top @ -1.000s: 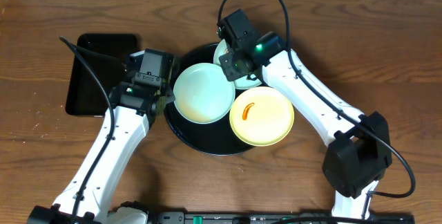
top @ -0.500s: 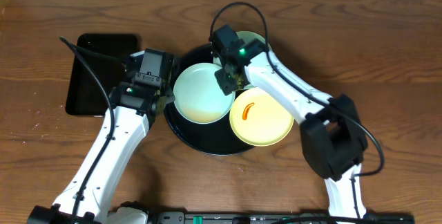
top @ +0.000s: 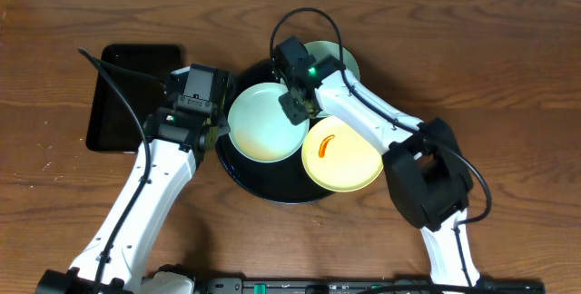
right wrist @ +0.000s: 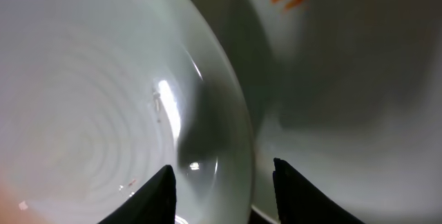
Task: Clean dirty plates on tray and stack at the side
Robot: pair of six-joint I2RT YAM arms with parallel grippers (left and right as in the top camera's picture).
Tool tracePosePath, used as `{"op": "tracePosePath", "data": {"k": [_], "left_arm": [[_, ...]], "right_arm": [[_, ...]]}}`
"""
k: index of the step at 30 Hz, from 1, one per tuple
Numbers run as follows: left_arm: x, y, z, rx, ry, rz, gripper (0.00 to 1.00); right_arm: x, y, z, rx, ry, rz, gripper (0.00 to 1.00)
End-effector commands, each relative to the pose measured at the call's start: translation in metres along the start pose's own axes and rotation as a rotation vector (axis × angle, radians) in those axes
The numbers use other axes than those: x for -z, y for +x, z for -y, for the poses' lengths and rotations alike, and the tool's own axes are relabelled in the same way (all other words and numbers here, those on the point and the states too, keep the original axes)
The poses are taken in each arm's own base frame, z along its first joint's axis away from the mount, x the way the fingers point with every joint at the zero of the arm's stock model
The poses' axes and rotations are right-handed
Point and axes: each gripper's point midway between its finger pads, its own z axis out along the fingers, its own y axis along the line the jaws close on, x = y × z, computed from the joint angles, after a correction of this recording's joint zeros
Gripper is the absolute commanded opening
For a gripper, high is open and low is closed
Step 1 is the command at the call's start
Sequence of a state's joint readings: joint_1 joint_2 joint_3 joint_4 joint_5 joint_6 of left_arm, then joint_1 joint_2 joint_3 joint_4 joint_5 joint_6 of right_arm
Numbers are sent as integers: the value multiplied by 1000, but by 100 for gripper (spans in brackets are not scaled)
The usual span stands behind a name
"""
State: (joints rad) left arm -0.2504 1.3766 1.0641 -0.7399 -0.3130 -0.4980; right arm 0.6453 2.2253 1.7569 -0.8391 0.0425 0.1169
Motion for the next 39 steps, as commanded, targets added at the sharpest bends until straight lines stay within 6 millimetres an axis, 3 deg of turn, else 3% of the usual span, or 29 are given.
{"op": "tracePosePath", "data": {"k": [1, 5, 12, 21, 30, 39], "left_arm": [[-3, 2, -4, 5, -18, -6, 12], [-3, 2, -4, 5, -18, -6, 11], [-3, 1, -4, 7, -15, -1, 12], [-3, 1, -3, 8, -15, 0, 11], [-3, 1, -4, 7, -15, -1, 12], [-3, 2, -4, 6, -16, -3, 12]], "right_arm": [[-14, 2, -5, 28, 11, -15, 41], [-16, 2, -7, 30, 10, -16, 35], [-16, 1, -8, 32, 9, -11, 2], [-7, -4, -9, 34, 7, -3, 1], [31, -29, -20, 58, 4, 88, 1], [65, -49, -5, 60, 128, 137, 1]]}}
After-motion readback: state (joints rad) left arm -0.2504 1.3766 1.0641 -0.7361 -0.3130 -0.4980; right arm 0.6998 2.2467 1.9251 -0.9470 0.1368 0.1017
